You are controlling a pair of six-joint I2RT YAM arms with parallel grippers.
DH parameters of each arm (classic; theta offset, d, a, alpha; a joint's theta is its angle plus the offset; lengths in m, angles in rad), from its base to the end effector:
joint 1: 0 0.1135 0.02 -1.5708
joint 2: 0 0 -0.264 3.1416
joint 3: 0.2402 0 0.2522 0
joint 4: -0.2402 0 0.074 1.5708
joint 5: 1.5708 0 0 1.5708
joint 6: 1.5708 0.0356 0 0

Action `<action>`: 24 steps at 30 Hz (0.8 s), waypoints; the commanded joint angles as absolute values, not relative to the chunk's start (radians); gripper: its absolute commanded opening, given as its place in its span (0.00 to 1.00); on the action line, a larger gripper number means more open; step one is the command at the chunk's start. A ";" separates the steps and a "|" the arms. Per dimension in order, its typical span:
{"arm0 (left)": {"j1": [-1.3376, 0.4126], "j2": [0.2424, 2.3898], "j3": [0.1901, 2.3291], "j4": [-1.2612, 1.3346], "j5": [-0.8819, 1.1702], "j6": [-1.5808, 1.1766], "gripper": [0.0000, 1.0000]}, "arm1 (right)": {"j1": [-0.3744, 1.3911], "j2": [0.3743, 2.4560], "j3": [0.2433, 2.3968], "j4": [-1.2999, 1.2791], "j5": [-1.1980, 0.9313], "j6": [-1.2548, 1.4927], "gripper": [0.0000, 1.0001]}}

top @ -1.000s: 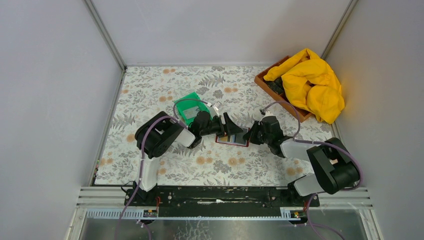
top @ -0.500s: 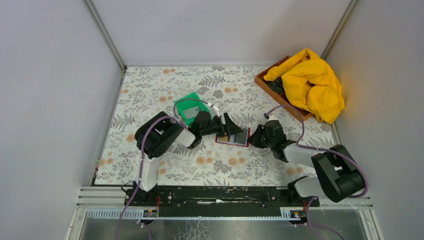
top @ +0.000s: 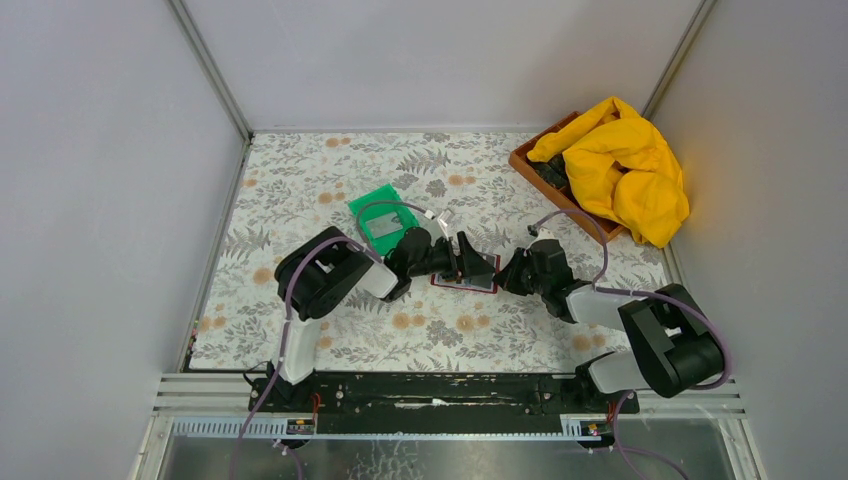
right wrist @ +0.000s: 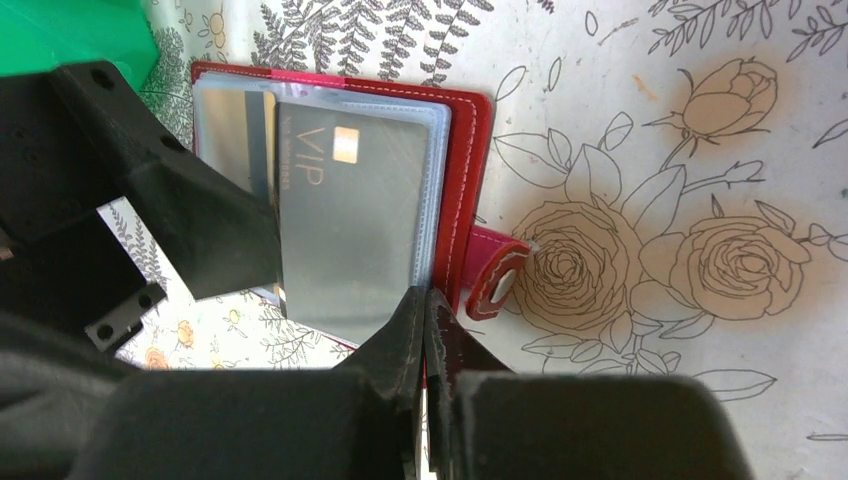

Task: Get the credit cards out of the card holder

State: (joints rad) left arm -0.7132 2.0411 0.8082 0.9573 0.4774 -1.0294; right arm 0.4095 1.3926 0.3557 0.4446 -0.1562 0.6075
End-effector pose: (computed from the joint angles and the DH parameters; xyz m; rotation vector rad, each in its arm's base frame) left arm 0.2760 -0.2604 0.1089 0.0518 2.1636 -1.5654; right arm 0.2180 0.1007 0.1320 0.1292 2.2499 0.7376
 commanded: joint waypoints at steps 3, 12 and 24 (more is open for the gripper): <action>-0.750 2.085 0.798 0.996 0.548 -1.097 0.82 | 0.412 1.455 0.356 0.435 -0.169 0.595 0.00; -0.749 2.107 0.797 0.982 0.532 -1.095 0.64 | 0.412 1.461 0.353 0.443 -0.173 0.598 0.00; -0.690 2.093 0.757 0.987 0.566 -1.086 0.63 | 0.382 1.527 0.350 0.479 -0.212 0.668 0.00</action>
State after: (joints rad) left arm -0.7151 2.0857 0.7990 1.0023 0.5251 -1.1038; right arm 0.3954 1.4567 0.3599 0.5346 -0.1844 0.6342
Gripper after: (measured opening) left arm 0.627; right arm 0.011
